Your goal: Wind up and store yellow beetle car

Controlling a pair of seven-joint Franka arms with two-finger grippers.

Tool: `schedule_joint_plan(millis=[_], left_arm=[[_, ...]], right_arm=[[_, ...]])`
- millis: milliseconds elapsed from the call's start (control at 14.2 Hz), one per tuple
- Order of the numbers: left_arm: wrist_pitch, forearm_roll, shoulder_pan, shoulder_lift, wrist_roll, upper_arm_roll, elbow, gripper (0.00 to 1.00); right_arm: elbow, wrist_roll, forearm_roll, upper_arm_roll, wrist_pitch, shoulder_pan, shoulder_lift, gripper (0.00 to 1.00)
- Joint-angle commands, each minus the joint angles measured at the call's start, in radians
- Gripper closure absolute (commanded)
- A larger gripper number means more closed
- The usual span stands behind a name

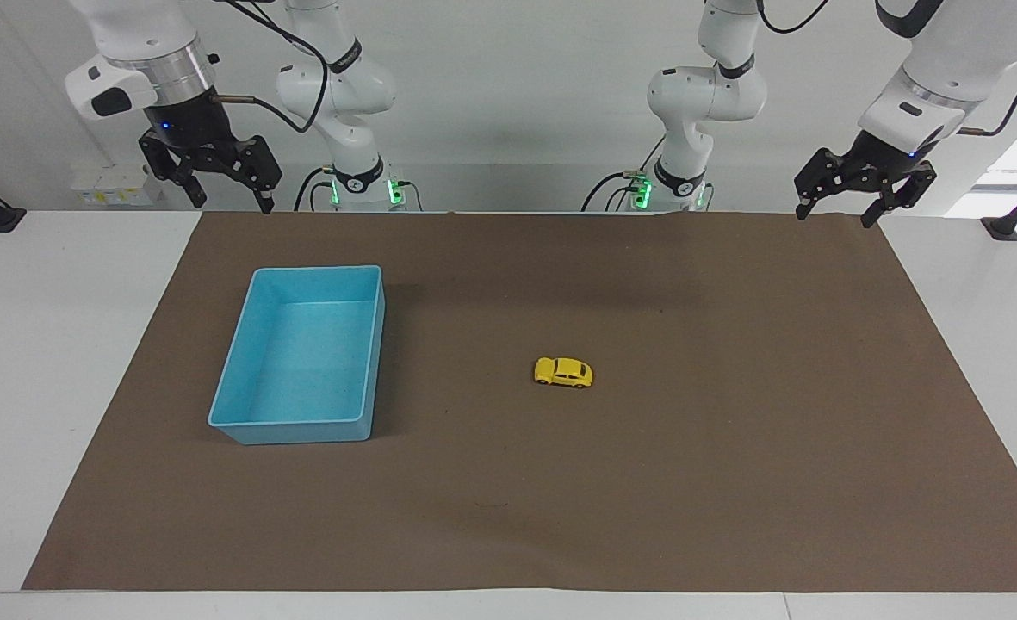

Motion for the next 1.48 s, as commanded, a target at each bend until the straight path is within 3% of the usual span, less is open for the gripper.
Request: schedule_joint_plan(millis=[0,776,1411], left_arm=[[-0.012,0.011,0.003,-0.022,0.002,-0.005,-0.018,0.0],[0.006,0.003,-0.006,-0.004,-0.02,-0.006,-0.018,0.0],[0.017,-0.037,-0.023,0.041,0.196,-0.022,-0.006,0.0]], right_arm=[[0.02,0.006,0.023,0.005,0.006,-0.016,0.013,0.0],[0.011,0.017,0.025,0.005,0.031,-0.013,0.002,0.0],[0.009,0.011,0.025,0.005,0.029,-0.013,0.0,0.0]])
